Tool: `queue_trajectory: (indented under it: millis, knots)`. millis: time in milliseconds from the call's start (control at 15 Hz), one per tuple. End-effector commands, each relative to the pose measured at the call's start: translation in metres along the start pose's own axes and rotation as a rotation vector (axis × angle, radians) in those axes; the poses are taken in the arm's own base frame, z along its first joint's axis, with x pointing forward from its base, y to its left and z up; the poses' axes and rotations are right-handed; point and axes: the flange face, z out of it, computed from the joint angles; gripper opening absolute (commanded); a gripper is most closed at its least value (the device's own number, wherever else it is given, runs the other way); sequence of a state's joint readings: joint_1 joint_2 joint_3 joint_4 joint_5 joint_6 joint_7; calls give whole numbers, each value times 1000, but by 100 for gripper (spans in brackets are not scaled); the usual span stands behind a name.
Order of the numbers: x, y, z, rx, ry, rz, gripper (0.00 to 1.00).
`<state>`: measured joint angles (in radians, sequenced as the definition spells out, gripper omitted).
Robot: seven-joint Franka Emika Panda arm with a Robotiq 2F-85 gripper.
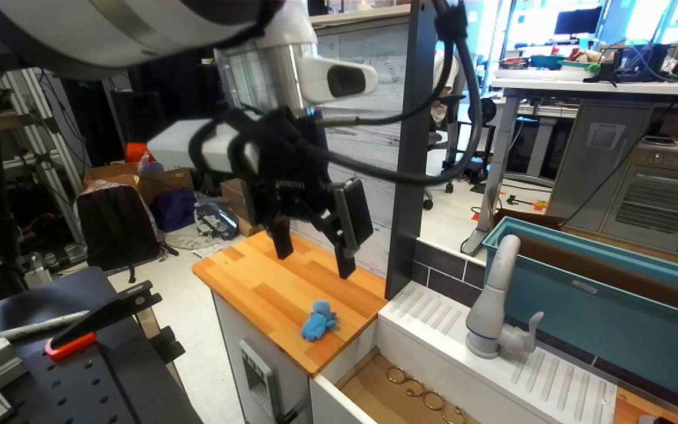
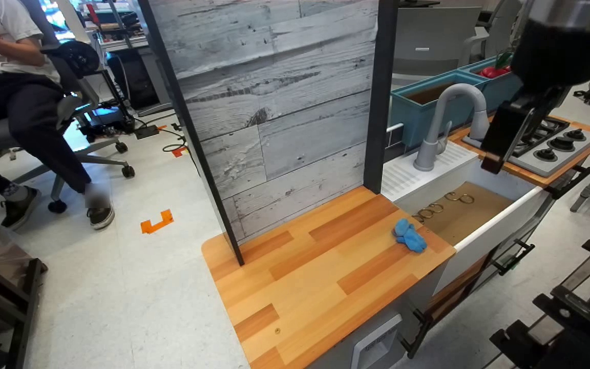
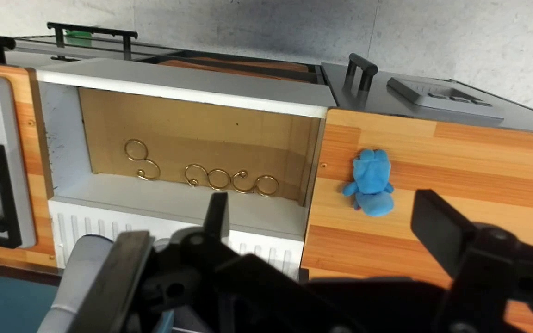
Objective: Move the blue object to the left on counter
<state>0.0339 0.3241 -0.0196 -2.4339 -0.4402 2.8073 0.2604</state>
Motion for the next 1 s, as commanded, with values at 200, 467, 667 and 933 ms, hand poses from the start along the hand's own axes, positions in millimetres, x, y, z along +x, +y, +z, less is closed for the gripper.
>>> queue_trajectory:
  millis: [200, 467, 667, 933]
  knots:
    - [35, -6, 94, 62, -42, -71, 100]
    - [53, -28, 136, 82, -71, -169, 100]
    - [65, -45, 164, 99, -102, -236, 100]
    - [78, -59, 189, 83, -133, -332, 100]
